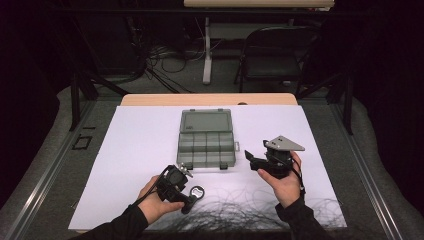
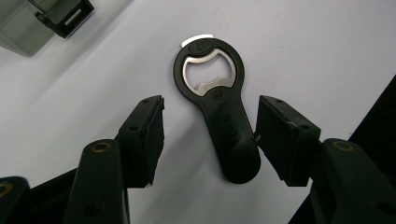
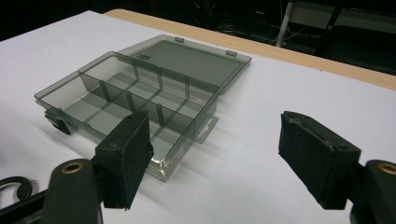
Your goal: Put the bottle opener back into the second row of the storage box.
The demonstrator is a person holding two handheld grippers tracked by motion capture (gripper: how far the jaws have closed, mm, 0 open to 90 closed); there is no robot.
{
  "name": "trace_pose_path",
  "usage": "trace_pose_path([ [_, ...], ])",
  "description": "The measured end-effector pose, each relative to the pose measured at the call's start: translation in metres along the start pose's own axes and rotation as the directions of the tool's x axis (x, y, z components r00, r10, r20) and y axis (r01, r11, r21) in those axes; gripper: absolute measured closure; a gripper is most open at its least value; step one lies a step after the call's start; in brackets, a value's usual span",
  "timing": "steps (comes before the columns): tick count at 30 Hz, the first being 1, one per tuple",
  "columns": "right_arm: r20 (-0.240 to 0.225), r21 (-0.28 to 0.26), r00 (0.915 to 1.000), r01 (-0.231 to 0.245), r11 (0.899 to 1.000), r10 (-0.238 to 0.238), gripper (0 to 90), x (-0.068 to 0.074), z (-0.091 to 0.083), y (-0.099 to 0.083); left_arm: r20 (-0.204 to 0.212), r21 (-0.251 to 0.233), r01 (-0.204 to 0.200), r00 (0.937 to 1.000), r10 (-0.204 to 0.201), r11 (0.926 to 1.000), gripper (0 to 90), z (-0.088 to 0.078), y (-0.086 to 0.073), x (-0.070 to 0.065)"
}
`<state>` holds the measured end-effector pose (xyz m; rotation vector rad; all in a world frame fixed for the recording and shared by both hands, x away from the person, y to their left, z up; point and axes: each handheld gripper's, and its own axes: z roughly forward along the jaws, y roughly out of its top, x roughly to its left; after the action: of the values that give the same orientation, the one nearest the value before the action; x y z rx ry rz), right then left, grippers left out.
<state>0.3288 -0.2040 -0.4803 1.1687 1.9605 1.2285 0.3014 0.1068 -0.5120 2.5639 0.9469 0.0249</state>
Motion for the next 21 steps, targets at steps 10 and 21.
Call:
trace_pose_path([
  [10,0.0,-0.006,1.0,-0.004,1.0,0.004,25.1,0.0,-0.002,0.001,0.003,0.021,0.016,0.9999,-0.016,0.9997,43.7,0.012,-0.002,-0.005],
  [21,-0.004,0.004,1.0,-0.003,1.0,0.003,25.1,0.0,-0.002,0.0,-0.021,0.082,0.015,0.9997,-0.014,0.9965,45.0,0.019,0.0,-0.011],
])
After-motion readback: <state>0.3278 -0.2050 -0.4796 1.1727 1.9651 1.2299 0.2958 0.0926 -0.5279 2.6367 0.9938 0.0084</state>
